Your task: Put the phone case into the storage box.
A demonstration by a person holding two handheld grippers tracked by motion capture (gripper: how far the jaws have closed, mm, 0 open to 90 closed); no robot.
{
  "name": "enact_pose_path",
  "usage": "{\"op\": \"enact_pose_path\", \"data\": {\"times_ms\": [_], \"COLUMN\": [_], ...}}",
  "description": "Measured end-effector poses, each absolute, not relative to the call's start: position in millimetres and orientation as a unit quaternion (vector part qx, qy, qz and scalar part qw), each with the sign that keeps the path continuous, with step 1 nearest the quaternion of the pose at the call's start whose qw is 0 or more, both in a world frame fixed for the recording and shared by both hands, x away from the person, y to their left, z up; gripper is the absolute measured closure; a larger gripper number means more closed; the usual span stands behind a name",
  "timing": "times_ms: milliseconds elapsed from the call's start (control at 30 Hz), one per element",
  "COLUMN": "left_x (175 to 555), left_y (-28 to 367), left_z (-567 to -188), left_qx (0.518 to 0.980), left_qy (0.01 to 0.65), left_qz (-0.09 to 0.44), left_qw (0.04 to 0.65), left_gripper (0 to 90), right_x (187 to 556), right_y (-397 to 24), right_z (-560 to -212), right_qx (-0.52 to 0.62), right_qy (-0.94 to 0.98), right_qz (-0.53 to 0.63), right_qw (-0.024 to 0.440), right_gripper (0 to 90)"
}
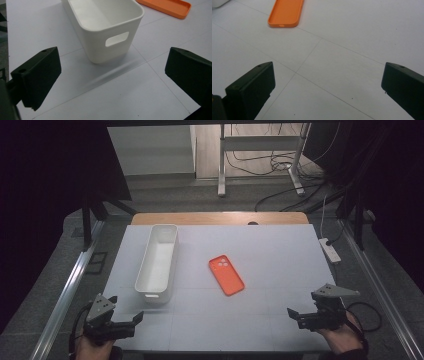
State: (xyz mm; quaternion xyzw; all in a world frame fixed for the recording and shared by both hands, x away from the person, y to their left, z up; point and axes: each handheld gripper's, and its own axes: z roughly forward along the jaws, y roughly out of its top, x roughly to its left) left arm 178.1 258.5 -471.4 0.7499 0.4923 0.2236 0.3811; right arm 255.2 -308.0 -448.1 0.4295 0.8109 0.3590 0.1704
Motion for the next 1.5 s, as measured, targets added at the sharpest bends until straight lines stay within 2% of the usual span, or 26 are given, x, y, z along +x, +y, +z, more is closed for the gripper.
{"op": "enact_pose_path", "data": {"times_ms": [467,1500], "left_x": [177.8,177.8], "left_y": [254.6,253.6], "left_z": [-471.2,-471.2], "left_qx": [0.761,0.767], "left_qy": [0.478,0.471], "left_qz": [0.229,0.228], "left_qw": [0.373,0.371], "left_gripper": [1.4,1.6], "right_x": [274.9,317.7], "right_y": [-292.8,-250.2], "right_z": [-447.9,-453.4], "right_qx": [0.414,0.38], "right_qy": [0.821,0.846], "right_qz": [0.365,0.35], "right_qw": [0.147,0.131], "right_gripper": [0.0,0.0]}}
